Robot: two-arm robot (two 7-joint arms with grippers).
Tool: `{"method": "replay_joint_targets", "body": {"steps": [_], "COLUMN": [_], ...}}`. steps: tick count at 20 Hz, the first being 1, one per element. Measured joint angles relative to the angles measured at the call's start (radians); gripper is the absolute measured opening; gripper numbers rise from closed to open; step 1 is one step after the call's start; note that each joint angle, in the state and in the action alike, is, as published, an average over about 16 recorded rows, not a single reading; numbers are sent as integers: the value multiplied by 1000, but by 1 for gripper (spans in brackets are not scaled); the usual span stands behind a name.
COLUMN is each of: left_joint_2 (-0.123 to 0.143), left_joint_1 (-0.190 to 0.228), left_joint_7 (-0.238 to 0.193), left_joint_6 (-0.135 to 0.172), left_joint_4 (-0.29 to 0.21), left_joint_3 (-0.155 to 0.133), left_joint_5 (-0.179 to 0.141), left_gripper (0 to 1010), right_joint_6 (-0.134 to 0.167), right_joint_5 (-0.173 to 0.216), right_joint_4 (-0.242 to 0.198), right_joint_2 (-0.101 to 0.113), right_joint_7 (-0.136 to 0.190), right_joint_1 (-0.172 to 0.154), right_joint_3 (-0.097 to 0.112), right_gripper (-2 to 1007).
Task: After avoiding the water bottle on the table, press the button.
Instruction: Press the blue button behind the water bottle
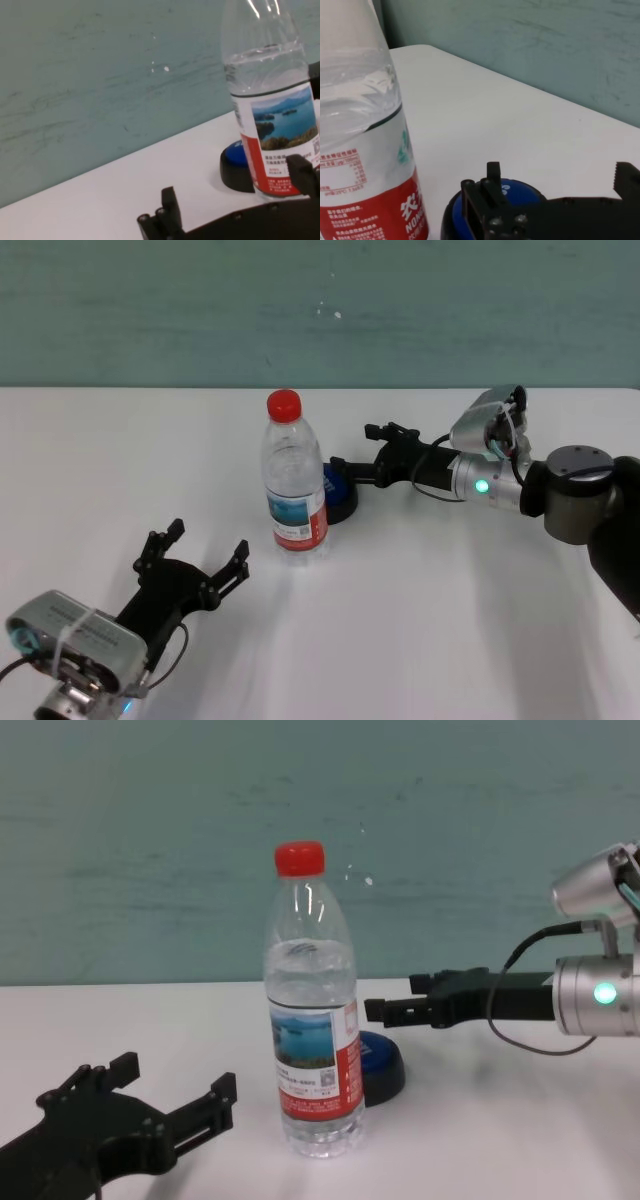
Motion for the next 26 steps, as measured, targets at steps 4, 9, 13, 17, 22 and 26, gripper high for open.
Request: {"method": "replay_joint_targets", "body": {"steps": [4, 9, 13, 17, 22, 26], "left_joint_2": [0, 0, 0, 0, 0, 0], "left_joint_1": [0, 0, 0, 0, 0, 0], "left_joint_7": [0, 0, 0, 0, 0, 0], "left_joint_6": [0, 0, 0, 0, 0, 0], "left_joint_4": [0, 0, 0, 0, 0, 0], "left_joint_3": [0, 0, 0, 0, 0, 0], "left_joint_5": [0, 0, 0, 0, 0, 0], "left_gripper": [1000, 1000, 1000, 1000, 1000, 1000], "right_joint_6": [-6, -12, -18, -24, -34, -41], "right_joint_5": [-5, -11, -16, -23, -33, -43], "right_joint_4": [22, 44, 63, 85, 117, 143], "right_joint_2": [-10, -18, -25, -33, -44, -52], "right_joint_7": [7, 13, 18, 23, 28, 31], "right_joint_1": [8, 15, 22, 31, 42, 49], "right_joint_3": [1, 5, 7, 10, 13, 16], "right_gripper": [1004, 1004, 1004, 1004, 1004, 1004]}}
